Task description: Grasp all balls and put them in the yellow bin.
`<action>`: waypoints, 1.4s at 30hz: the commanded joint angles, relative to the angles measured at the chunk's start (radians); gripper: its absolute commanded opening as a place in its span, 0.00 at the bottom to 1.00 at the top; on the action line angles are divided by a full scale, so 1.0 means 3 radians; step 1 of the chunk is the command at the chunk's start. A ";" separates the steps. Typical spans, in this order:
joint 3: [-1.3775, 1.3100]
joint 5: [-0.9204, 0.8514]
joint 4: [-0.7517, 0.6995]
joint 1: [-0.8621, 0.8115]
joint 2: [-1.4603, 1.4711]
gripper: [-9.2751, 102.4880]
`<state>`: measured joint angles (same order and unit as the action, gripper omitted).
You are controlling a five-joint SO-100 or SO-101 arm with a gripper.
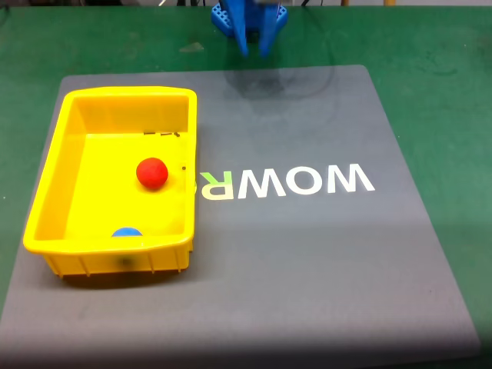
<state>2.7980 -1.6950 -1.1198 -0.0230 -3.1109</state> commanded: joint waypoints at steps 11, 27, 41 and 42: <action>0.0839 -0.0082 -0.0128 -0.0097 -0.0598 0.08; 0.1007 -0.0061 -0.0803 -0.0056 -0.0721 0.08; 0.1007 -0.0077 -0.0767 -0.0031 -0.0649 0.08; 0.1007 -0.0077 -0.0767 -0.0031 -0.0649 0.08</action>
<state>3.0695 -1.7119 -1.3484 -0.0383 -3.3103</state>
